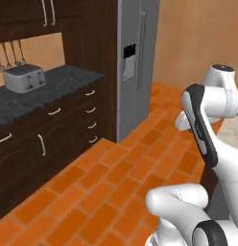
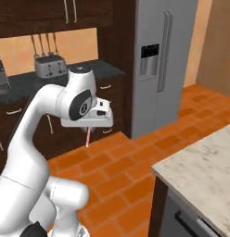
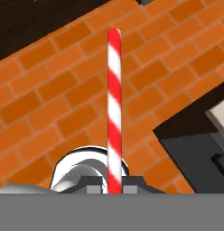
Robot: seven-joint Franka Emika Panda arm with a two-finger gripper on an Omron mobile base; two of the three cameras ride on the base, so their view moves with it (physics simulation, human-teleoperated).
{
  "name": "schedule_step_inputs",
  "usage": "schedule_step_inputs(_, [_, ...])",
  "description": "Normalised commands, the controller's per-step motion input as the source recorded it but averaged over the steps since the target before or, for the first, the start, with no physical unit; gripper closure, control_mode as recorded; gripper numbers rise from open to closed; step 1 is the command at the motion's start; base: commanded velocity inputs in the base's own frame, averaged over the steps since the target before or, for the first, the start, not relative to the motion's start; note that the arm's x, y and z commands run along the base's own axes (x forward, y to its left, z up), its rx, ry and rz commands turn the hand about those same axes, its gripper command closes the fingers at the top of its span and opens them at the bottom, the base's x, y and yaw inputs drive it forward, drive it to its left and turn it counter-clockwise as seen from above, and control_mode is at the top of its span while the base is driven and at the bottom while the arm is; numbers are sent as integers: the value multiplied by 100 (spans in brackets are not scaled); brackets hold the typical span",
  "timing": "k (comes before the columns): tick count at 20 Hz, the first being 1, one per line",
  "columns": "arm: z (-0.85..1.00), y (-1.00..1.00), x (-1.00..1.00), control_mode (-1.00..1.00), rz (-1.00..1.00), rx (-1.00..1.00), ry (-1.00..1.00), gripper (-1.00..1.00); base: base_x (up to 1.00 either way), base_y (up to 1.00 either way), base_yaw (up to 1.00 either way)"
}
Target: Take a straw from the drawer in front and place it inside the glass cup on the dining counter.
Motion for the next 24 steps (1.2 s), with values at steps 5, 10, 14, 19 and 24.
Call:
schedule_step_inputs(5, [0,0,0,100,0,0,0,100,78,42,-61])
schedule_step_inputs(10, [0,0,0,100,0,0,0,100,77,42,-61])
schedule_step_inputs(14, [0,0,0,100,0,0,0,100,87,50,-57])
schedule_step_inputs(19, [0,0,0,100,0,0,0,100,100,70,-50])
schedule_step_inputs(24, [0,0,0,100,0,0,0,100,100,68,-45])
